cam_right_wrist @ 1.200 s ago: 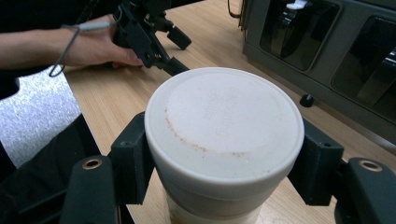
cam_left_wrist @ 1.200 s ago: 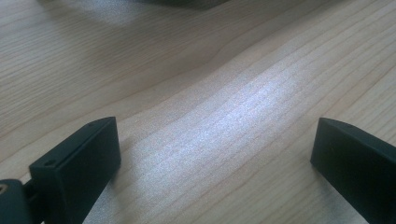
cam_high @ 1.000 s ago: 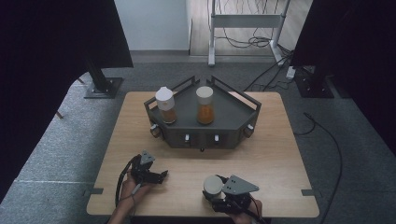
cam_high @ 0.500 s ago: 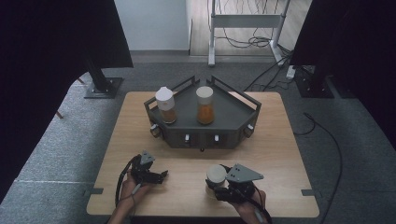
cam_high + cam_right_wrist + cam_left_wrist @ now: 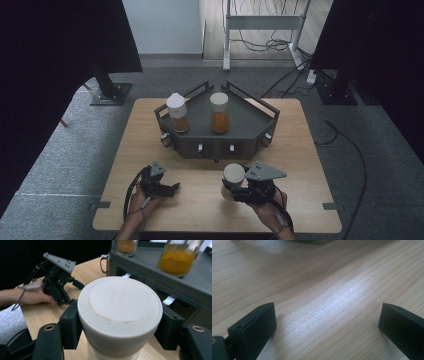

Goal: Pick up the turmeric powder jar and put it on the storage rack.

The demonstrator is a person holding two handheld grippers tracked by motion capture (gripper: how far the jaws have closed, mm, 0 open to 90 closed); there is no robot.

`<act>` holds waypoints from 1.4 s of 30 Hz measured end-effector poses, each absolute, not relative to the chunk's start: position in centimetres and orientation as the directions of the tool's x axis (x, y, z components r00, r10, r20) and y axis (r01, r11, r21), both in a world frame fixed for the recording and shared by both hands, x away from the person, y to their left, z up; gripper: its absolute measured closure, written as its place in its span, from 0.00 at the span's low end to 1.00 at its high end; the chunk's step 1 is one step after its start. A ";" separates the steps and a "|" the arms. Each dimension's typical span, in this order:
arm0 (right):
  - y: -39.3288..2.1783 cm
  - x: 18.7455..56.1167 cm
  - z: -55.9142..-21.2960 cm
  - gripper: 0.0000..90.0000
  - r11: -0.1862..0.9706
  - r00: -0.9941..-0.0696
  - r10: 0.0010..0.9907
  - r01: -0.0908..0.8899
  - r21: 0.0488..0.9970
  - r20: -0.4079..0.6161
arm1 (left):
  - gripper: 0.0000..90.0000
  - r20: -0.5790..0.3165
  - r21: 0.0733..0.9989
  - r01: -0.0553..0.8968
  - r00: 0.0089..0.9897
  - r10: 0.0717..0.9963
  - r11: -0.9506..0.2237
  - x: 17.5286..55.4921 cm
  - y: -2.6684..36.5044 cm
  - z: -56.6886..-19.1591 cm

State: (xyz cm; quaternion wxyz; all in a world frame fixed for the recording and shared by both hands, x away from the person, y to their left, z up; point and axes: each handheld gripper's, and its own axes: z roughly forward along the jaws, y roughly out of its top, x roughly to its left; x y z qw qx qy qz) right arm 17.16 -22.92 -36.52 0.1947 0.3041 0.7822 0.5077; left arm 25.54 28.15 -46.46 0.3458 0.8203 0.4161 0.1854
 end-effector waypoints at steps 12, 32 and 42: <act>-23.2 19.1 -34.1 0.37 0.281 -0.709 0.705 0.280 0.918 0.001 | 0.01 0.016 0.721 0.555 0.585 0.811 -0.415 25.6 28.2 -46.4; -23.1 21.9 -30.7 0.37 0.256 -0.668 0.744 0.266 0.929 -0.014 | 0.01 0.016 0.721 0.553 0.588 0.809 -0.417 25.6 28.2 -46.4; -22.9 23.0 -29.3 0.37 0.252 -0.647 0.762 0.263 0.931 -0.024 | 0.01 0.017 0.721 0.552 0.590 0.807 -0.419 25.6 28.2 -46.4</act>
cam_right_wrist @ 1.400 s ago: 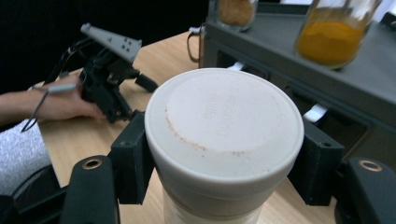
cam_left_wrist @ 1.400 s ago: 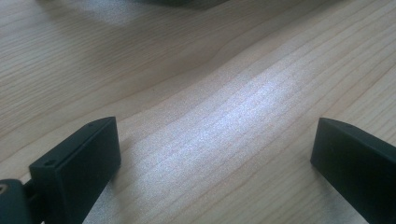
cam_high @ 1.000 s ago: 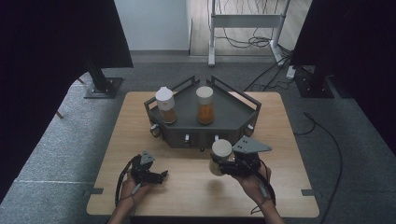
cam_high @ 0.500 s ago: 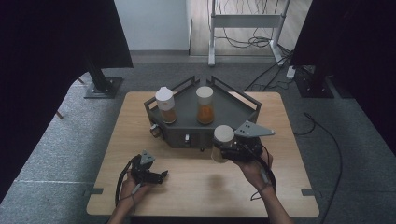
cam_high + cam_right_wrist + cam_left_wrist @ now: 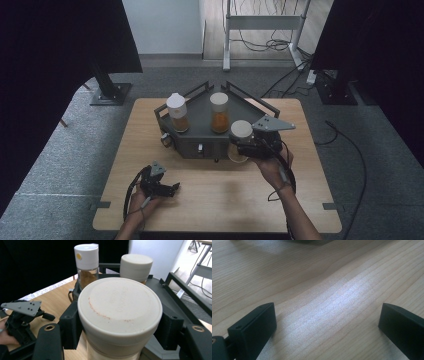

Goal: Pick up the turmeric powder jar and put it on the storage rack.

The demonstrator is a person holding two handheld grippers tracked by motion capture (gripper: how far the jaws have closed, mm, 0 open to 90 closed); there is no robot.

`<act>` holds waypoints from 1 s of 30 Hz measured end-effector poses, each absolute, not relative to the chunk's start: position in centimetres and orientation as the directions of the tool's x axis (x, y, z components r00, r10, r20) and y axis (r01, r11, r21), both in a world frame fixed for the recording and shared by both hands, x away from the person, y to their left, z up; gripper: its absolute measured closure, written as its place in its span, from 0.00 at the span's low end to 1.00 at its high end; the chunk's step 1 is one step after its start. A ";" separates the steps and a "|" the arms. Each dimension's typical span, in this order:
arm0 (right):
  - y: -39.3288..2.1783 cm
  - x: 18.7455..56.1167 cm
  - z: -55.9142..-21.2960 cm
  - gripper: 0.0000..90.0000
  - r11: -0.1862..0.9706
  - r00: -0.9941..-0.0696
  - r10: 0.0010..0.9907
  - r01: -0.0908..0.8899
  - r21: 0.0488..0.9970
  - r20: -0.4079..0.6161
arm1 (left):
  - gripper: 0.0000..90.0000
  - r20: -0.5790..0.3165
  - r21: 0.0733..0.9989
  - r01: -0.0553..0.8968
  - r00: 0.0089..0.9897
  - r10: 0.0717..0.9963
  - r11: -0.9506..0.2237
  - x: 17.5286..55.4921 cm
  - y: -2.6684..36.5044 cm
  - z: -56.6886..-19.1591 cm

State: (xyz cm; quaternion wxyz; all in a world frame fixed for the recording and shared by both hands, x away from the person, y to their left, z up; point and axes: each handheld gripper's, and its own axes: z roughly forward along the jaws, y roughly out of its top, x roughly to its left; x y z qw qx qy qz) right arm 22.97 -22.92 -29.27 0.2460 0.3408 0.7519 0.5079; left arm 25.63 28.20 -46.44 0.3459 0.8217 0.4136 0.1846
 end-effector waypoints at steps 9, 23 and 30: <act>-22.6 24.3 -27.8 0.37 0.231 -0.617 0.787 0.263 0.937 -0.021 | 0.01 0.018 0.721 0.552 0.590 0.807 -0.420 25.6 28.2 -46.4; -21.7 26.4 -26.9 0.37 0.237 -0.568 0.822 0.272 0.933 -0.043 | 0.01 0.017 0.721 0.552 0.590 0.807 -0.419 25.6 28.2 -46.4; -21.7 27.9 -27.2 0.37 0.224 -0.538 0.842 0.289 0.931 -0.036 | 0.01 0.017 0.721 0.552 0.590 0.807 -0.418 25.6 28.2 -46.4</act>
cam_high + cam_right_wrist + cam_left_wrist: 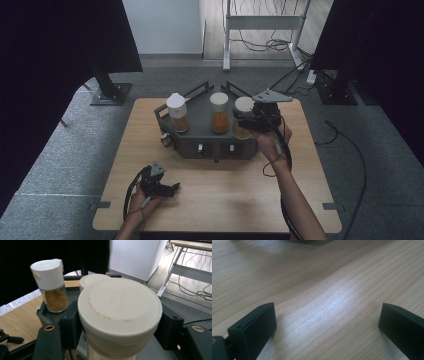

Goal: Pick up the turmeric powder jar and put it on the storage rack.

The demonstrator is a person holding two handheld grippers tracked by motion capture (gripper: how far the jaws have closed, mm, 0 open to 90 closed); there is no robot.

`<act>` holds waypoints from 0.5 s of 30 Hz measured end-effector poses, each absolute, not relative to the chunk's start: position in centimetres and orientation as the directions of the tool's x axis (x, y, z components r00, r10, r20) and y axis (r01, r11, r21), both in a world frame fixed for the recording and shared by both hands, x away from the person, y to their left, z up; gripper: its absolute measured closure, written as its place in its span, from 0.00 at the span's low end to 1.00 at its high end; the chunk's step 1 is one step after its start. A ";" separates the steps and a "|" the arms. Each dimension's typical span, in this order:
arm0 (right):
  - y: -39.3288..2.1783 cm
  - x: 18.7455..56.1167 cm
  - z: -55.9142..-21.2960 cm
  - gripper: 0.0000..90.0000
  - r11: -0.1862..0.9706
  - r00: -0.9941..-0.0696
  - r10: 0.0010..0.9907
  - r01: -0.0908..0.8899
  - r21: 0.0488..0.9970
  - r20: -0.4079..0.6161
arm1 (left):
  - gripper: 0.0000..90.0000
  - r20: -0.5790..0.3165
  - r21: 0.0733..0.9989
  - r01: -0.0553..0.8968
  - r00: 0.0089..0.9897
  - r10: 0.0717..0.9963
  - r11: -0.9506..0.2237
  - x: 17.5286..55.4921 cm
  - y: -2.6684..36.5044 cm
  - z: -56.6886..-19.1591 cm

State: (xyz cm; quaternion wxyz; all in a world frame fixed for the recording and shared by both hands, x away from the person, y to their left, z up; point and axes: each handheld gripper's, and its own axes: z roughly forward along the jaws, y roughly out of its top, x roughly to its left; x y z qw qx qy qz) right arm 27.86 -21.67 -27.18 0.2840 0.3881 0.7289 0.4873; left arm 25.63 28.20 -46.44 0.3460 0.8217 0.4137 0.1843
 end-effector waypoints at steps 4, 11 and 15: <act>-21.6 28.7 -27.4 0.37 0.222 -0.522 0.852 0.296 0.929 -0.038 | 0.01 0.018 0.721 0.552 0.590 0.807 -0.419 25.6 28.2 -46.4; -21.5 29.9 -27.7 0.37 0.226 -0.498 0.866 0.298 0.927 -0.051 | 0.01 0.018 0.721 0.552 0.590 0.807 -0.419 25.6 28.2 -46.4; -21.6 30.5 -28.2 0.37 0.226 -0.495 0.868 0.298 0.927 -0.053 | 0.01 0.017 0.721 0.552 0.590 0.807 -0.419 25.6 28.2 -46.4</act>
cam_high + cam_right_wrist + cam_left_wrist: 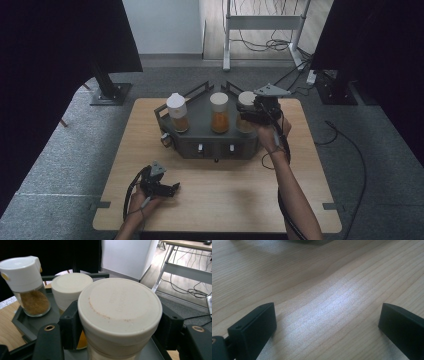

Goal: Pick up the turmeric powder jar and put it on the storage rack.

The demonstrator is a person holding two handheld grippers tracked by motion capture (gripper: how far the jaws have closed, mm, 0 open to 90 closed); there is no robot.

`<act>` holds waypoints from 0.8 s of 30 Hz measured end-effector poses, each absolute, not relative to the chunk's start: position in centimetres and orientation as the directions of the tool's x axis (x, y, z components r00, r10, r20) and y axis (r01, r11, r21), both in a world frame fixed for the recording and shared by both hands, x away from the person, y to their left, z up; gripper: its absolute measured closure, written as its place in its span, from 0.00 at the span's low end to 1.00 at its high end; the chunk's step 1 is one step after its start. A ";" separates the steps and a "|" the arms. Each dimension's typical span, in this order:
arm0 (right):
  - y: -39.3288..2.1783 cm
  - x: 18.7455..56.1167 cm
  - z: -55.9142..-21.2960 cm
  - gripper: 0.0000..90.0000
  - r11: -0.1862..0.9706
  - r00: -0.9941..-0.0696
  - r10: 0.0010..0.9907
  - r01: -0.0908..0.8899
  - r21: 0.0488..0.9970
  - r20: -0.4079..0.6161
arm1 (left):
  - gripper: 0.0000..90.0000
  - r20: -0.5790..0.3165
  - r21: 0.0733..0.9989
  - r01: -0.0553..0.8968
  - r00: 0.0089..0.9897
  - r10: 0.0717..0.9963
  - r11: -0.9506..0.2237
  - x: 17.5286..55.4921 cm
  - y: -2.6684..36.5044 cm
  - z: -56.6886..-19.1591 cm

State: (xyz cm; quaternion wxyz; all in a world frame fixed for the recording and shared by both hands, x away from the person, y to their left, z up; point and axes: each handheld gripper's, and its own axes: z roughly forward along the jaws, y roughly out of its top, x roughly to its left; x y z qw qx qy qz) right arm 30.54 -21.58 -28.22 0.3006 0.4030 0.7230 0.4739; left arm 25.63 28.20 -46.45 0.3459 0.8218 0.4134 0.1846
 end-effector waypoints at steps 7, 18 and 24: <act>-21.3 31.3 -28.8 0.37 0.226 -0.480 0.876 0.305 0.925 -0.056 | 0.01 0.018 0.721 0.552 0.590 0.807 -0.419 25.6 28.2 -46.4; -21.3 32.0 -29.7 0.37 0.212 -0.454 0.890 0.343 0.915 -0.036 | 0.01 0.017 0.721 0.552 0.590 0.807 -0.419 25.6 28.2 -46.4; -21.3 32.2 -30.2 0.37 0.207 -0.445 0.895 0.353 0.912 -0.030 | 0.01 0.017 0.721 0.552 0.590 0.807 -0.419 25.6 28.2 -46.4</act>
